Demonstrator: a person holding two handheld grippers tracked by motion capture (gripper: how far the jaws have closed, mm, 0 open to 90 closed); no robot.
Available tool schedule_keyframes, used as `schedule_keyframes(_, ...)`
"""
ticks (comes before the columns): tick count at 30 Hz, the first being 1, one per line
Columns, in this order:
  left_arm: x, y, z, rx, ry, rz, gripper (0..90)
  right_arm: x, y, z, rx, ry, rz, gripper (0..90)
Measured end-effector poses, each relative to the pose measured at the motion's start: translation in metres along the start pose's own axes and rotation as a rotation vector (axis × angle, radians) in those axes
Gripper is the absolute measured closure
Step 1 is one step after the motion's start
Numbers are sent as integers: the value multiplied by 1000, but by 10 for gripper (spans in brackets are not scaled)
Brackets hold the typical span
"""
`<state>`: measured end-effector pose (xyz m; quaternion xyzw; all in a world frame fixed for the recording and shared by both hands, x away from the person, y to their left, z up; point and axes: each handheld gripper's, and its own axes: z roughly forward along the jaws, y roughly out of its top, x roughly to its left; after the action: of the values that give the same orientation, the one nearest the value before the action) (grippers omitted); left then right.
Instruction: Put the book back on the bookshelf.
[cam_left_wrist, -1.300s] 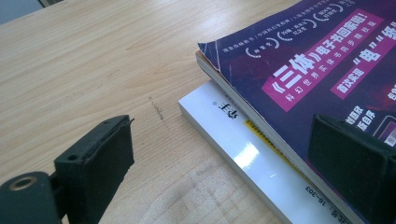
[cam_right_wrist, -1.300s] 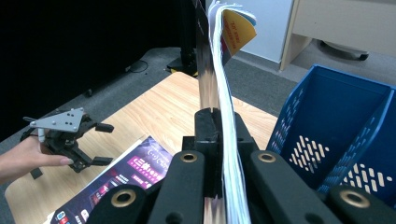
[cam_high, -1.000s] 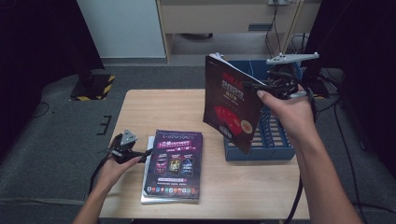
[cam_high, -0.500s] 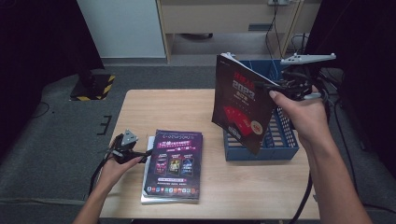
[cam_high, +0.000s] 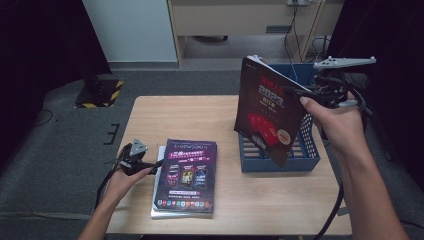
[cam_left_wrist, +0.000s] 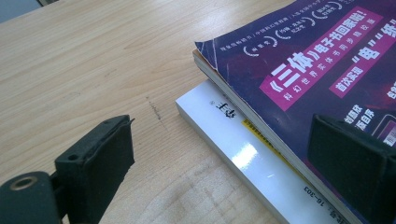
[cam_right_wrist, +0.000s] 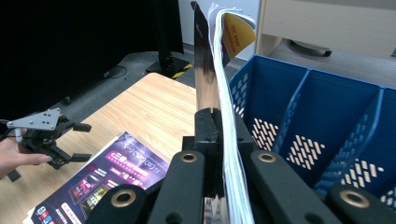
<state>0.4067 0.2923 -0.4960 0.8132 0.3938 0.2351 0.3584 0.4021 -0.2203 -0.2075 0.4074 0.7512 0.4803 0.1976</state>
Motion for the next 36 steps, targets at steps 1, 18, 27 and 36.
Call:
schedule_keyframes(1, 0, 0, 0, 1, 0, 1, 70, -1, 0, -1, -1, 0, 1, 872)
schedule_keyframes(18, -2, 0, 1, 6, -5, 10, 73, -12, -2, -8, -1, -46, 22, 872)
schedule_keyframes(27, -3, 0, 2, 9, -5, 12, 72, -12, 1, -4, -11, -83, 27, 872)
schedule_keyframes(36, -3, 0, 2, 8, -7, 12, 72, -12, 8, 7, 12, -117, 32, 872)
